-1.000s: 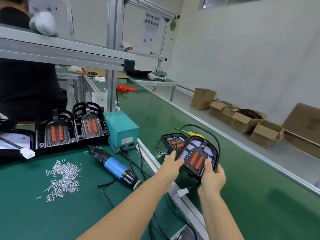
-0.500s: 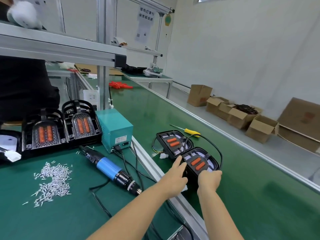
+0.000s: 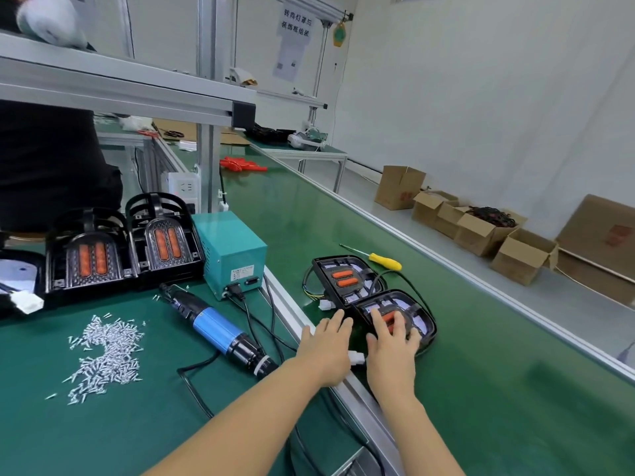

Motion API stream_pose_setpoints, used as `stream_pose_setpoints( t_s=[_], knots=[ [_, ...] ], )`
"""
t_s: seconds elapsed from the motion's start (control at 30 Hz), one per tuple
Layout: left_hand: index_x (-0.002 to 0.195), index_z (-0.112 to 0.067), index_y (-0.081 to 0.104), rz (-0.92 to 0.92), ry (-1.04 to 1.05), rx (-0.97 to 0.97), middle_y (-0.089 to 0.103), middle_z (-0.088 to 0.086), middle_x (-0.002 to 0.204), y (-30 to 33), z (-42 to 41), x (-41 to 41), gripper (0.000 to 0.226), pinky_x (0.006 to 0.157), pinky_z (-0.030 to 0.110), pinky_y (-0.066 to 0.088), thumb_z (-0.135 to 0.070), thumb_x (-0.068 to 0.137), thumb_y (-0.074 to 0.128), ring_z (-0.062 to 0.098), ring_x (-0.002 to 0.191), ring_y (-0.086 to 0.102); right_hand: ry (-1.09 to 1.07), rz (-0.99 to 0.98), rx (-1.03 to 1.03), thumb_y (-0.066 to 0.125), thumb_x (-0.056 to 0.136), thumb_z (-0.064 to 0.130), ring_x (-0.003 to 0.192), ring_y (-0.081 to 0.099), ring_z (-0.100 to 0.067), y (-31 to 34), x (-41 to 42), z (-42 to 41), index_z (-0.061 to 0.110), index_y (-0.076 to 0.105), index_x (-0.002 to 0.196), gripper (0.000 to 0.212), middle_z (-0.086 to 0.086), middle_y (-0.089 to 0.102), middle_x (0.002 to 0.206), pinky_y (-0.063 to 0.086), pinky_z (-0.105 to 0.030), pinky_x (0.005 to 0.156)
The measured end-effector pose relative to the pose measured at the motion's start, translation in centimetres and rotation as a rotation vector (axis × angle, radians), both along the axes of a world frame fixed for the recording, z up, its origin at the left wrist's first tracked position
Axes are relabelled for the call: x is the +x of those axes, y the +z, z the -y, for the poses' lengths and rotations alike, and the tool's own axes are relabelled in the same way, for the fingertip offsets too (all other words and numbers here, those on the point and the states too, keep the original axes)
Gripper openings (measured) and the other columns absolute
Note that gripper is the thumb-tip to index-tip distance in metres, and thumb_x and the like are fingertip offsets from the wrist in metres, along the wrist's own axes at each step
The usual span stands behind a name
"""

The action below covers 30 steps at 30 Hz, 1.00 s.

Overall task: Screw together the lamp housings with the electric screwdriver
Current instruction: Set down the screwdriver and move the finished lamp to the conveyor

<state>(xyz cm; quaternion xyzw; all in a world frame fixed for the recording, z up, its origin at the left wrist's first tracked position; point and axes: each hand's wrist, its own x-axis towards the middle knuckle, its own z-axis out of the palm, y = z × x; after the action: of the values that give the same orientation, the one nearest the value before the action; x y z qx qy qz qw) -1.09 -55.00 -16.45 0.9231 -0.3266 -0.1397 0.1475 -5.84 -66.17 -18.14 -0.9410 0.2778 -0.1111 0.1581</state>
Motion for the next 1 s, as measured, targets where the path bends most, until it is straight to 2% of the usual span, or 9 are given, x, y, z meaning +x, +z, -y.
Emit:
stream_pose_setpoints(
  t_s=[0.17, 0.4, 0.47, 0.6, 0.73, 1.0],
  knots=[
    [0.152, -0.016, -0.001, 0.023, 0.015, -0.002, -0.010, -0.001, 0.160, 0.5, -0.4, 0.0, 0.068, 0.118, 0.050, 0.000, -0.011, 0.097, 0.038, 0.021, 0.147, -0.003, 0.010, 0.022, -0.002, 0.036, 0.106, 0.025, 0.145, 0.005, -0.042, -0.2, 1.3, 0.6, 0.037, 0.025, 0.152, 0.049, -0.004, 0.008, 0.163, 0.036, -0.047, 0.107],
    [0.152, -0.014, 0.000, 0.076, 0.024, 0.036, -0.008, -0.001, 0.160, 0.9, -3.0, 0.1, 0.065, 0.118, 0.049, -0.003, -0.006, 0.096, 0.032, 0.017, 0.147, -0.003, 0.020, 0.005, 0.011, 0.036, 0.106, 0.024, 0.145, 0.005, -0.042, 0.2, 3.1, 1.8, 0.034, 0.028, 0.151, 0.046, -0.005, 0.009, 0.163, 0.038, -0.051, 0.106],
    [0.152, -0.015, 0.000, 0.094, 0.027, 0.032, -0.007, -0.002, 0.160, 1.1, -3.8, 0.0, 0.065, 0.118, 0.049, -0.004, -0.006, 0.096, 0.031, 0.016, 0.146, -0.002, 0.012, -0.032, 0.008, 0.035, 0.106, 0.026, 0.145, 0.005, -0.041, 0.5, 3.3, 2.0, 0.036, 0.027, 0.150, 0.046, -0.004, 0.009, 0.163, 0.031, -0.055, 0.110],
    [0.152, -0.017, 0.000, 0.119, 0.040, 0.005, -0.008, -0.004, 0.160, 1.4, -5.5, -0.4, 0.063, 0.117, 0.047, -0.007, -0.006, 0.097, 0.029, 0.016, 0.147, -0.005, -0.050, -0.123, -0.040, 0.032, 0.106, 0.030, 0.148, 0.004, -0.035, 1.2, 3.6, 1.6, 0.041, 0.019, 0.151, 0.048, -0.004, 0.010, 0.163, 0.006, -0.066, 0.113],
    [0.152, -0.020, 0.000, 0.159, 0.063, -0.036, -0.008, -0.005, 0.160, 1.7, -8.7, -1.2, 0.064, 0.117, 0.045, -0.008, -0.007, 0.098, 0.030, 0.015, 0.147, -0.006, -0.063, -0.112, -0.119, 0.029, 0.105, 0.031, 0.150, 0.000, -0.026, 2.1, 3.9, -0.6, 0.034, 0.014, 0.154, 0.051, -0.003, 0.003, 0.164, 0.002, -0.065, 0.113],
    [0.152, -0.027, 0.005, 0.205, 0.276, -0.234, -0.005, -0.019, 0.156, 0.5, -20.3, -3.8, 0.056, 0.115, 0.027, -0.010, -0.016, 0.102, 0.029, -0.001, 0.143, -0.003, 0.359, 0.033, -0.254, 0.021, 0.106, 0.036, 0.151, 0.000, -0.015, 4.5, 3.7, -11.8, 0.026, 0.005, 0.156, 0.053, 0.005, 0.000, 0.164, 0.001, -0.055, 0.117]
  ],
)
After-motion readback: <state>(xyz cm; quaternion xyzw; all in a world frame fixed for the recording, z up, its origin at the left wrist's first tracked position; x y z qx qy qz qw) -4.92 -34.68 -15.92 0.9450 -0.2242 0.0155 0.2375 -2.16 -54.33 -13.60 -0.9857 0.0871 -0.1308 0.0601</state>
